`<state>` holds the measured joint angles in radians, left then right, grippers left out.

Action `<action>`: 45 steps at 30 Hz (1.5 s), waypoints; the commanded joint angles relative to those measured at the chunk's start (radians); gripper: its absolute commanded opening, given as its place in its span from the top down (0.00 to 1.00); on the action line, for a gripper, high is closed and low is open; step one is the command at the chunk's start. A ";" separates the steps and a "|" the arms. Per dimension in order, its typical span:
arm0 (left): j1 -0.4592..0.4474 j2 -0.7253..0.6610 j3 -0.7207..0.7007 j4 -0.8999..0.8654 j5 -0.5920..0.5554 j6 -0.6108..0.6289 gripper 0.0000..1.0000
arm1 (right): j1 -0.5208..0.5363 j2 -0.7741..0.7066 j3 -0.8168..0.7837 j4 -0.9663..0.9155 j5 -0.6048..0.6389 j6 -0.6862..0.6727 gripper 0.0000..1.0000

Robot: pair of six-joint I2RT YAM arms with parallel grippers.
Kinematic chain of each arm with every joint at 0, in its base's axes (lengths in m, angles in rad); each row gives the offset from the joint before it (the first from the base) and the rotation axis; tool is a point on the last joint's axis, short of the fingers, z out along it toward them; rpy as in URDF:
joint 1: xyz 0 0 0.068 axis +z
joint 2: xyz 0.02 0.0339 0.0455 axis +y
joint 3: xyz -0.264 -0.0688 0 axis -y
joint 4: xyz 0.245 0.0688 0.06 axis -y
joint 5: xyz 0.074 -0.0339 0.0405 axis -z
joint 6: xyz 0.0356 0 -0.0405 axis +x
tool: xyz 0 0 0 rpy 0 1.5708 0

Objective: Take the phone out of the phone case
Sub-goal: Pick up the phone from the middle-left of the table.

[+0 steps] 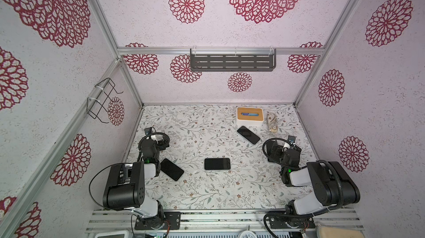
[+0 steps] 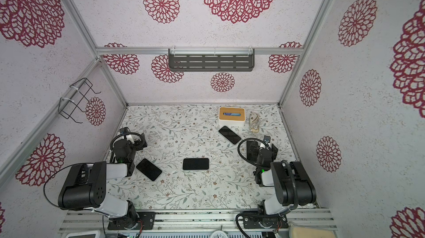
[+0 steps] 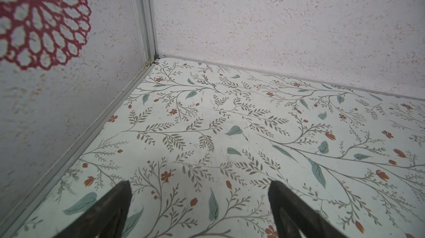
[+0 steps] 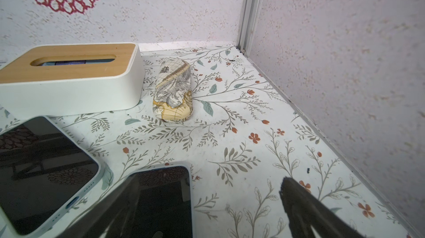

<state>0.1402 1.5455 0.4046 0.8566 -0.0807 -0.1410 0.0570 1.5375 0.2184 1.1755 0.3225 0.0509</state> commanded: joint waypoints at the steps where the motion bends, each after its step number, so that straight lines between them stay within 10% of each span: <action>1: -0.009 0.005 0.007 0.047 -0.028 0.023 0.03 | 0.004 -0.023 -0.018 0.124 0.020 -0.031 0.01; 8: -0.365 -0.398 0.073 -0.391 -0.609 0.057 0.03 | 0.220 -0.425 0.098 -0.447 0.155 -0.009 0.01; 13: -0.414 -0.553 0.328 -1.164 -0.514 -0.438 0.03 | 0.345 -0.623 0.210 -0.811 0.062 0.091 0.01; 17: -0.418 -0.577 0.386 -1.446 -0.301 -0.601 0.03 | 0.401 -0.717 0.269 -1.003 -0.044 0.141 0.01; 31: -0.442 -0.546 0.392 -1.895 -0.172 -1.224 0.03 | 0.695 -0.581 0.446 -1.162 -0.158 0.249 0.01; 45: -0.404 -0.278 0.359 -1.754 -0.077 -1.226 0.03 | 1.026 -0.222 0.665 -1.203 -0.102 0.182 0.01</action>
<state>-0.2836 1.2476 0.7727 -0.9752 -0.1944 -1.3769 1.0649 1.3087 0.8524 -0.0364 0.1879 0.2466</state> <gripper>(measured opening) 0.972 0.989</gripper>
